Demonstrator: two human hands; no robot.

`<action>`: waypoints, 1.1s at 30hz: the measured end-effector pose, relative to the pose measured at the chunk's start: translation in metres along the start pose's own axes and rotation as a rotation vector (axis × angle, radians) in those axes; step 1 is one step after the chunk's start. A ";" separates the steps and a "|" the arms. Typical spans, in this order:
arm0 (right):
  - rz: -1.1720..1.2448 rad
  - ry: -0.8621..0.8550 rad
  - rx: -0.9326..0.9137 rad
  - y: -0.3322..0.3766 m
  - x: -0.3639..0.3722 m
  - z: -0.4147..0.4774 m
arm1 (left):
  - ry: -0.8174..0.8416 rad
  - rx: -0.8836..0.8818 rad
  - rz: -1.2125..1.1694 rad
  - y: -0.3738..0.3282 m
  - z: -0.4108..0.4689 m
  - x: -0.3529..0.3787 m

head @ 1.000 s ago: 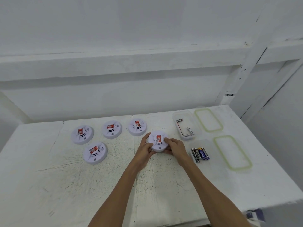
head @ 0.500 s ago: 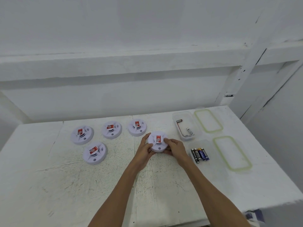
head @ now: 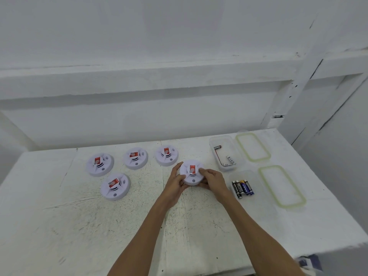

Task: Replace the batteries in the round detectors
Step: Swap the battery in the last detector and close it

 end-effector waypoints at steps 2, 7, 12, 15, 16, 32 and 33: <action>-0.002 -0.004 -0.006 0.002 0.000 -0.001 | 0.002 -0.005 -0.007 0.002 0.001 -0.001; -0.022 -0.012 -0.004 0.002 -0.001 -0.002 | 0.001 -0.011 -0.006 0.005 0.004 -0.004; -0.026 -0.010 -0.005 0.002 -0.001 -0.001 | 0.003 -0.018 -0.016 0.005 0.005 -0.004; -0.031 -0.017 -0.007 0.002 -0.002 -0.001 | 0.005 -0.020 -0.023 0.005 0.005 -0.003; -0.032 -0.018 -0.009 0.002 -0.002 -0.001 | 0.004 -0.019 -0.018 0.005 0.005 -0.003; -0.288 0.042 -0.159 0.012 0.078 -0.020 | -0.215 0.394 0.631 -0.046 -0.056 -0.079; -0.316 0.052 -0.188 0.014 0.086 -0.022 | -0.249 0.418 0.649 -0.048 -0.060 -0.086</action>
Point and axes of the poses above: each hand's wrist, its own z-axis towards the middle knuckle, its own x-axis out of the palm, y = z × x, the point moved 9 cm from there along z, towards the middle knuckle, and after that the axes turned 2 degrees about -z, right-handed, at the moved point
